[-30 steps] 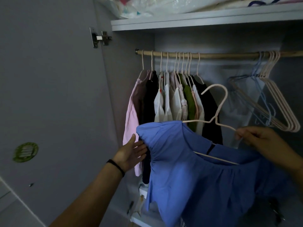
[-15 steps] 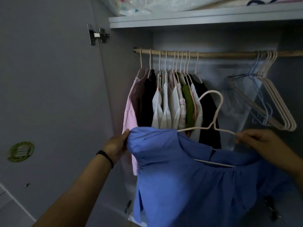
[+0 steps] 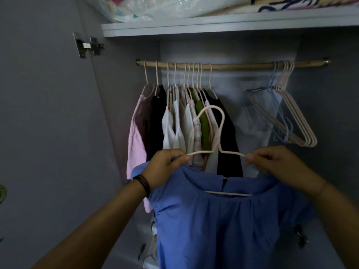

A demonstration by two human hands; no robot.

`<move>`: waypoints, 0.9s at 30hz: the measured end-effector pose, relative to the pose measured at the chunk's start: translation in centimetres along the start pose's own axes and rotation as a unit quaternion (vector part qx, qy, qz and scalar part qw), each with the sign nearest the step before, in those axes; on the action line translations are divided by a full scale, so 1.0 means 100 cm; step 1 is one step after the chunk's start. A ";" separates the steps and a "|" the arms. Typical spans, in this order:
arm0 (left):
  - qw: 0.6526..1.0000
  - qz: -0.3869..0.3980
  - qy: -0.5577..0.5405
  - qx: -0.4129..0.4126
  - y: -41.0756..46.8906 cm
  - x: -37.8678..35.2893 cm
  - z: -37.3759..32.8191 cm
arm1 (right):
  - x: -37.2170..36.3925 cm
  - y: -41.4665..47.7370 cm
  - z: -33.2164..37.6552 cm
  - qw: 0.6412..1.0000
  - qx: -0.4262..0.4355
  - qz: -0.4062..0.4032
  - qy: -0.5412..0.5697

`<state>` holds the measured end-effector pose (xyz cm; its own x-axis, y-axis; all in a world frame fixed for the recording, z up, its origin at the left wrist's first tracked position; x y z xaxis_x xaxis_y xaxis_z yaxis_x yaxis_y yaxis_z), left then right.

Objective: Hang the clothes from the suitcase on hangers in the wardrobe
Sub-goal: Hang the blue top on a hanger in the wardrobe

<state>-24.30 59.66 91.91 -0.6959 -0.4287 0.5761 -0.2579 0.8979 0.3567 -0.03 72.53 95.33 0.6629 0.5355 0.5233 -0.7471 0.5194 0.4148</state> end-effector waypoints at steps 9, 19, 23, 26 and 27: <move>0.994 0.013 -0.110 0.011 0.015 -0.018 0.001 | 0.057 -0.082 -0.009 0.994 -0.062 -0.030 -0.079; 0.989 0.091 -0.116 -0.028 0.038 -0.084 -0.030 | 0.060 -0.160 0.001 0.979 -0.147 -0.126 -0.057; 0.987 0.058 -0.134 -0.059 0.034 -0.108 -0.049 | 0.062 -0.209 0.009 0.959 -0.215 -0.183 -0.019; 0.979 0.068 -0.189 -0.014 0.024 -0.132 -0.057 | 0.062 -0.237 0.017 0.942 -0.255 -0.214 -0.037; 0.975 0.078 -0.209 0.004 0.018 -0.142 -0.059 | 0.062 -0.244 0.021 0.937 -0.265 -0.222 -0.052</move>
<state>-10.92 66.80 88.72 -0.9391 -0.2102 0.2717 -0.1312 0.9504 0.2819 22.19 61.81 89.99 0.8734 0.1336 0.4683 -0.2498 0.9484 0.1953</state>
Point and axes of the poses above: each hand's wrist, its own y-axis towards the middle knuckle, its own x-axis out of the back of the hand, z = x × y, the point moved 5 cm from there along y, towards the middle knuckle, and after that the axes turned 8 degrees about x, right-handed, at the moved point
